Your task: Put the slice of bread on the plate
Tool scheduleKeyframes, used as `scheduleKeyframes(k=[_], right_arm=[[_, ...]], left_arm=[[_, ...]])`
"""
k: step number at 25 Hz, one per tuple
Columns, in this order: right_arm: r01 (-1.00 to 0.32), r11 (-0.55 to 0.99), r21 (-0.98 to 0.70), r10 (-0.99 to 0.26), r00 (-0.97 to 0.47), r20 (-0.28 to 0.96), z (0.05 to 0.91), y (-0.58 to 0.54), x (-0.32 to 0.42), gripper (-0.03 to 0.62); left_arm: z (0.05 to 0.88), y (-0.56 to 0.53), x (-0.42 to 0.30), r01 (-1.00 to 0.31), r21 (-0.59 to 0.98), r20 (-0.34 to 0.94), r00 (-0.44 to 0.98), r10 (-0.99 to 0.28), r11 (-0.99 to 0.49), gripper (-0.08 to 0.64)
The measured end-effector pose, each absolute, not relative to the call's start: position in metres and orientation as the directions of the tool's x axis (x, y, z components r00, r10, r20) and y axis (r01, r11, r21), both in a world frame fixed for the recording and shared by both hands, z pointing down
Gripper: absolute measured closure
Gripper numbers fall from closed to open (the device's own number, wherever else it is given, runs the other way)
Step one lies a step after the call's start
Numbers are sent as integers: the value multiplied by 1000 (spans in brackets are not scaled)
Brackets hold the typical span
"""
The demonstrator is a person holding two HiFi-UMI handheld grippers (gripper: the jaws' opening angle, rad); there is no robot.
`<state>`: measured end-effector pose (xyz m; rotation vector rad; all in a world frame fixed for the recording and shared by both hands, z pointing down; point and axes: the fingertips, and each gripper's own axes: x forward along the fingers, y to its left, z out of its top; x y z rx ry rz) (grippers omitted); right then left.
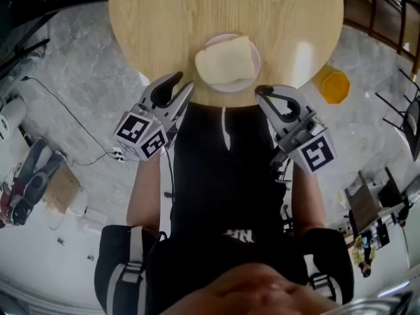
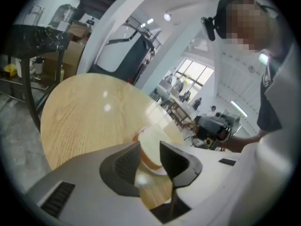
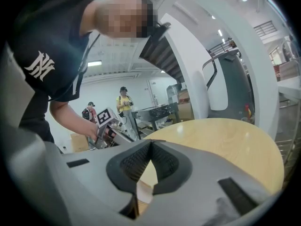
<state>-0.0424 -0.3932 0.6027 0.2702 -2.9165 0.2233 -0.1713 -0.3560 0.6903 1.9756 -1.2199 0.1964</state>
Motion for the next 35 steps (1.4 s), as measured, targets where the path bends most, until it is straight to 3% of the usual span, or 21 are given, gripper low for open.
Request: scheduleKeyframes(k=[2,6,9,14,19,26,35], right_arm=[[-209,964,-167,-167,-958,234,600,-392,-53,589],[-163,967,-198,-125,-974,190,533,-391,-70,589],[-89,978,-187,-62,-987,147,501,-421,-91,588],[-10,962,-272,-6,-1000,15,436,-395,-110,589],[-49,978,-202,-46,-999,19,415,-400,-120,591],[-9,997,-75,-9,-1000,-3,384,-379,-117,591],[84,994,-67,80,-995,-63,369,-291,-53,591]], left_arm=[[675,-344,-179,-772,589,392,531,-751,-239,546],[640,-335,-157,-649,656,212,647,-732,-384,549],[593,-394,-150,-537,642,10,719,-695,-547,549],[492,-388,-157,-406,583,-202,766,-610,-704,549],[445,-382,-178,-382,457,-248,812,-528,-803,549],[383,-356,-188,-436,341,-315,782,-538,-833,549],[360,-282,-118,-452,222,-170,854,-491,-864,549]])
